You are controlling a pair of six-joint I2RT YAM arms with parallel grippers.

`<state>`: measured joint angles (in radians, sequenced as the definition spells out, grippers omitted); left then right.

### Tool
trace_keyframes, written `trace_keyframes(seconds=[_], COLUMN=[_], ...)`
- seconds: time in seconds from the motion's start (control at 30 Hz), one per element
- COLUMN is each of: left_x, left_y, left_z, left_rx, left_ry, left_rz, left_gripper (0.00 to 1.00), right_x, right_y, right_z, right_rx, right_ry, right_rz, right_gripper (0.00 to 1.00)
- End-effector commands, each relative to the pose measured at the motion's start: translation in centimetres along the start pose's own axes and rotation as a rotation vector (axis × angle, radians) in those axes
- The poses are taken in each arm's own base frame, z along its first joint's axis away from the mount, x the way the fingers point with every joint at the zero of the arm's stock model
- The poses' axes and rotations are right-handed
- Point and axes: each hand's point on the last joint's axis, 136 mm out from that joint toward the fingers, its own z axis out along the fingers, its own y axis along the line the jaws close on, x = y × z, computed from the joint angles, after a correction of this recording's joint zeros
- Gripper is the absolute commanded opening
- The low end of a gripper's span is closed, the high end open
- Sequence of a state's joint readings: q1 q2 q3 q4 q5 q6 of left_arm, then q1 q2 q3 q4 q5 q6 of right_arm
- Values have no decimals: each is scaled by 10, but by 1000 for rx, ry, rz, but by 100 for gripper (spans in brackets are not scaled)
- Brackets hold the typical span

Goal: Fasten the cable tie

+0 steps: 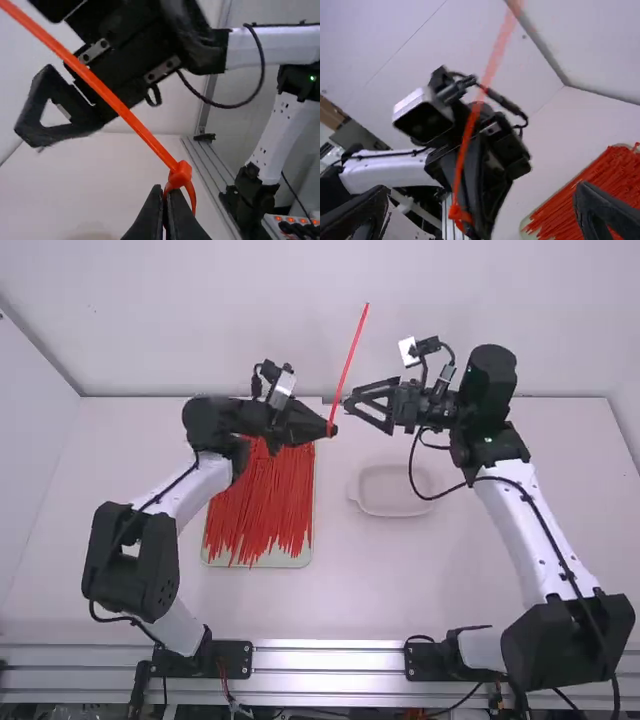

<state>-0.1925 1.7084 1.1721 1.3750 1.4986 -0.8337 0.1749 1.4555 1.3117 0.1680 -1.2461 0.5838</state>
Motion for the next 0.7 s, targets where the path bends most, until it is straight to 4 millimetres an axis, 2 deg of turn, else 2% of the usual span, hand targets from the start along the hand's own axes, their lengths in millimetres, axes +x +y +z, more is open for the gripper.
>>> trace_keyframes(seconds=[0.0,0.17,0.37,0.47,0.5,0.53,0.6,0.63,0.67], left_x=[-9,-19,-24,-23,-23,-23,-24,-24,-24], left_y=[4,5,7,7,7,7,7,7,7], left_z=[-1,3,3,3,3,3,3,3,3], left_rx=[-3,4,-13,-10,-10,-10,-12,-13,-12], left_ry=[1,2,-14,-11,-11,-12,-14,-15,-14], left_rz=[61,99,113,112,111,113,113,113,114], left_gripper=[2,2,2,2,2,2,2,2,2], right_x=[-5,-6,-8,-9,-9,-10,-10,-11,-11], right_y=[23,21,25,24,24,24,22,22,21], right_z=[5,17,23,23,23,23,23,23,23], right_rx=[-36,-5,-8,-3,-3,0,7,10,16], right_ry=[4,-16,-28,-31,-31,-33,-38,-40,-42], right_rz=[-87,-39,-64,-64,-64,-63,-58,-58,-55], right_gripper=[98,98,77,59,46,26,7,0,0])
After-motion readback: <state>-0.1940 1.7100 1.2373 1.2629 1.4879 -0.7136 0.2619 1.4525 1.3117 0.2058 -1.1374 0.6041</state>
